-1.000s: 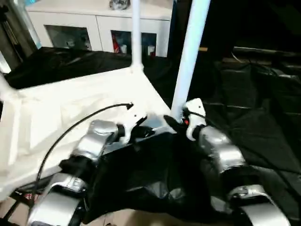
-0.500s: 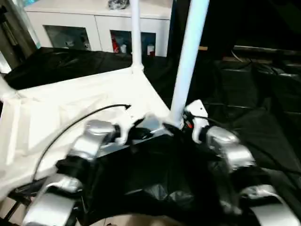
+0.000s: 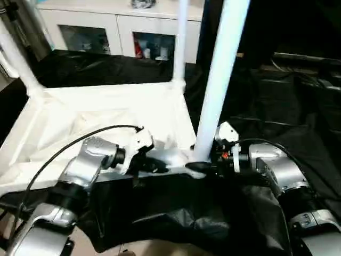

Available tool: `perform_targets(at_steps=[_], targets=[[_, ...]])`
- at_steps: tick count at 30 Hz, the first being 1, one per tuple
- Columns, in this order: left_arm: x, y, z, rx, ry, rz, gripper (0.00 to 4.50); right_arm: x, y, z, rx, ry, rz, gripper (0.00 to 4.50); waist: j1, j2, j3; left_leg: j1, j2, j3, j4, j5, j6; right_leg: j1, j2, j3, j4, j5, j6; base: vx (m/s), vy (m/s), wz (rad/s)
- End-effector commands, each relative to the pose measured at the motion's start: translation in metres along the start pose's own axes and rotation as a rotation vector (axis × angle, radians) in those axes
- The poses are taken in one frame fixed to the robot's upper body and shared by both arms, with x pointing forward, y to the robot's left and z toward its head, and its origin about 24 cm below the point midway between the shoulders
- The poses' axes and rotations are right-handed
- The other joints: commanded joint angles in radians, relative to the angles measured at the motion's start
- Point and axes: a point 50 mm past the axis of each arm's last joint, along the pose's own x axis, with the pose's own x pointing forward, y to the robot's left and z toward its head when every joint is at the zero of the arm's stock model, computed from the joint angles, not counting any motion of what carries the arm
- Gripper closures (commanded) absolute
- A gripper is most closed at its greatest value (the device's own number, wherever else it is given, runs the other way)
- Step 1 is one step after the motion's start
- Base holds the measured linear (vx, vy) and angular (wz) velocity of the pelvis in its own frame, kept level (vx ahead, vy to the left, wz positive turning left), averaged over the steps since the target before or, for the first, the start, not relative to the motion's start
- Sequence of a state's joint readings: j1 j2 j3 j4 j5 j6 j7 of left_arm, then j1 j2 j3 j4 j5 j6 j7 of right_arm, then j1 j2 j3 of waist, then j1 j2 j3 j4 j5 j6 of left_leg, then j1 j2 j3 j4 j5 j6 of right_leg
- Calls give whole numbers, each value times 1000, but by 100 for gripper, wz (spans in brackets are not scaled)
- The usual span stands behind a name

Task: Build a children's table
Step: Rotate leg to tighten

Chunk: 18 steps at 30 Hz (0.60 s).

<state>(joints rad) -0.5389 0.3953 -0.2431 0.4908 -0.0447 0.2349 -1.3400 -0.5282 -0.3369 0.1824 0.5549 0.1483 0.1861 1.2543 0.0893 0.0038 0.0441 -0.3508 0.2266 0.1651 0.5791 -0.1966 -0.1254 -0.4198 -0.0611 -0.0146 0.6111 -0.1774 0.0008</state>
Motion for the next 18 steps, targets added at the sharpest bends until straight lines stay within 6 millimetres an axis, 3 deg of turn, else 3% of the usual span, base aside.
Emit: perform_targets(at_steps=[1,7,11,18], targets=[[5,-6,18,47,-91,-78,450,9,8,1,-14,19,75,151,-3,-8,-59,-3,-6,20,-61,-142,60,59,-43,17,-61,-137,-242,0,0,0],[4,-6,17,46,-84,-73,450,12,13,0,0,17,111,183,-1,-10,-59,-3,-7,20,-60,-134,58,61,-42,18,-61,-120,-241,0,0,0],[7,5,19,47,-97,49,450,17,13,-5,22,-4,55,188,-1,-10,-56,-2,-8,21,-61,-152,50,58,-43,19,-66,-151,-236,0,0,0],[23,29,33,2,-143,321,450,51,-3,-11,191,-80,-319,189,-13,-8,-56,-4,-16,16,-66,-165,8,60,-46,20,-75,-261,-188,0,0,0]])
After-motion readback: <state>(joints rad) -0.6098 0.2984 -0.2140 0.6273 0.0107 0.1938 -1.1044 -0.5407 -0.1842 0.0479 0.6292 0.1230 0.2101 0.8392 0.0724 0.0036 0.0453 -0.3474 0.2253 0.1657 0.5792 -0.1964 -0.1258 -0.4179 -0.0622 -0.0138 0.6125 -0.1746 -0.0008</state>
